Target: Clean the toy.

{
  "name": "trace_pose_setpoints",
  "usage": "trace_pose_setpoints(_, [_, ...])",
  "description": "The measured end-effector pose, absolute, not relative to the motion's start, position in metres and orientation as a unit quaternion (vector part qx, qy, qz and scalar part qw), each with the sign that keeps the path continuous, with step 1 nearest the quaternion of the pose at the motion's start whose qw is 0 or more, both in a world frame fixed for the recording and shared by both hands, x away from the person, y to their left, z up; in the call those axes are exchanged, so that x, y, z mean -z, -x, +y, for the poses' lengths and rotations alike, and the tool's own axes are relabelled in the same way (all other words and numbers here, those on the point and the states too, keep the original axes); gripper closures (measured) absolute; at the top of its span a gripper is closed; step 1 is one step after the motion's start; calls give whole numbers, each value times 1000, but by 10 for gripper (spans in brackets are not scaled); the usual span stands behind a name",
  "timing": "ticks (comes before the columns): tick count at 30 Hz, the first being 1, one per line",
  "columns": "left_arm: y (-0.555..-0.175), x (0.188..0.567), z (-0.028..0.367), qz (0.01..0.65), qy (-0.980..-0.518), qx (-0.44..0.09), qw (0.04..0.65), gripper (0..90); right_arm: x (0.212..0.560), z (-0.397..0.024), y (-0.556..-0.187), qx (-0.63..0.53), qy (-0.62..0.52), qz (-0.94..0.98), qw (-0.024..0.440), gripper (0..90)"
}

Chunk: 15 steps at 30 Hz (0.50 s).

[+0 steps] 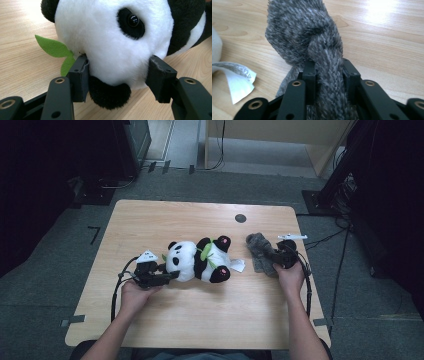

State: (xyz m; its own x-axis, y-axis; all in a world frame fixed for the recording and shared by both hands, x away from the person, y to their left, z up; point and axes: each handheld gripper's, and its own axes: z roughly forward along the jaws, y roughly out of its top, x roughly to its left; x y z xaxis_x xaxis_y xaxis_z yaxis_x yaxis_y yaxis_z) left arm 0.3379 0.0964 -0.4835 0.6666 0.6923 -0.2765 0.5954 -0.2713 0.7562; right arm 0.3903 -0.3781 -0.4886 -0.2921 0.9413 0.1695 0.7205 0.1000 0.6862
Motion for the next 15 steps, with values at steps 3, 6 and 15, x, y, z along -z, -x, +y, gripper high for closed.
trace_pose_setpoints(3, [-338, 484, 96, 405, -795, -55, 448, 412, 493, -381, -391, -359, -572, 720, 159, 644])
trace_pose_setpoints(6, [-338, 484, 96, 406, -795, -57, 448, 401, 500, -381, -390, -375, -562, 718, 169, 603])
trace_pose_setpoints(15, [-338, 485, 97, 404, -793, -52, 452, 368, 503, -384, -388, -380, -559, 713, 186, 410])
